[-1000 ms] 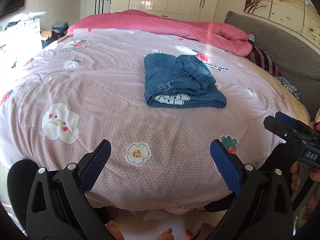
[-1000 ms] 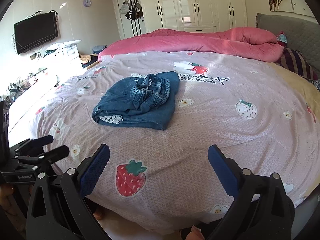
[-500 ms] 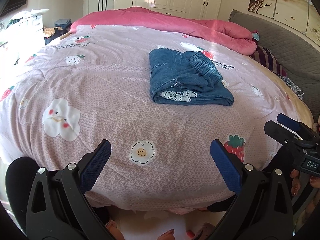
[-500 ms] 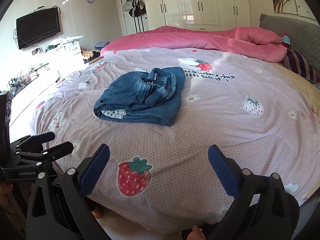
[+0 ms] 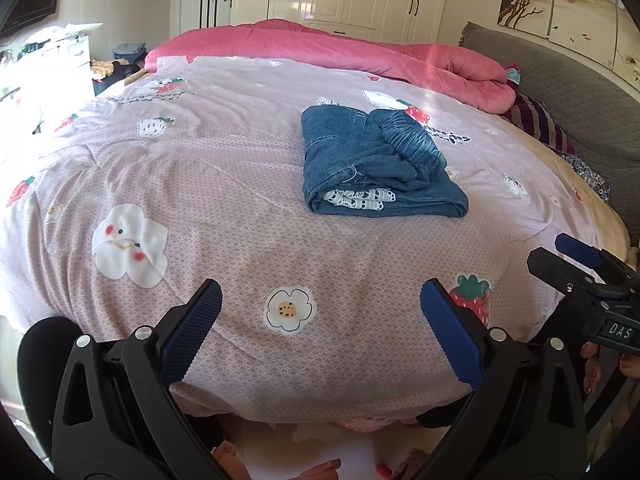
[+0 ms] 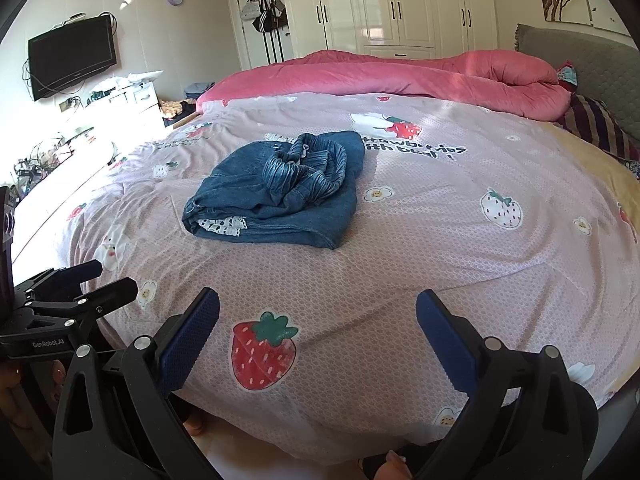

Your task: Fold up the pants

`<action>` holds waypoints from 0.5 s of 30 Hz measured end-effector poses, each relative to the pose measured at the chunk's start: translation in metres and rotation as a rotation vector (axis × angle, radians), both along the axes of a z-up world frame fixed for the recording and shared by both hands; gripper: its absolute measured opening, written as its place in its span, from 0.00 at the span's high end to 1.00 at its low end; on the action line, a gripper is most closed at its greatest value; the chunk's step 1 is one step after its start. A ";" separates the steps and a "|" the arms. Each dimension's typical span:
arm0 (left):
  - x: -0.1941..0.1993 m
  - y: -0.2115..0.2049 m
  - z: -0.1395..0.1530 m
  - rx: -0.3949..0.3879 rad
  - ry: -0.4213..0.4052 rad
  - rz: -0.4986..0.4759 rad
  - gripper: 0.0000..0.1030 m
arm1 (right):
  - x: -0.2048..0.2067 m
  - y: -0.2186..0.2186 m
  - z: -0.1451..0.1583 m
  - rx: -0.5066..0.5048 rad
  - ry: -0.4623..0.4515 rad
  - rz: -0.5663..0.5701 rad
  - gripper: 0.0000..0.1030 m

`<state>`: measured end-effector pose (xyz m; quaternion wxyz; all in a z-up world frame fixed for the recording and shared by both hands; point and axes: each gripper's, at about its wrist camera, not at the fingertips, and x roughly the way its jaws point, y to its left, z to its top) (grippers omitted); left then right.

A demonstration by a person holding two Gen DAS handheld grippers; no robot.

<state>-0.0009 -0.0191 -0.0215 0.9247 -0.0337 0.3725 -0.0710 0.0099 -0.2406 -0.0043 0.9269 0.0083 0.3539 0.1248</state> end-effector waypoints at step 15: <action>0.002 0.001 0.001 0.004 0.007 0.005 0.09 | 0.000 0.000 -0.001 -0.008 0.004 -0.007 0.04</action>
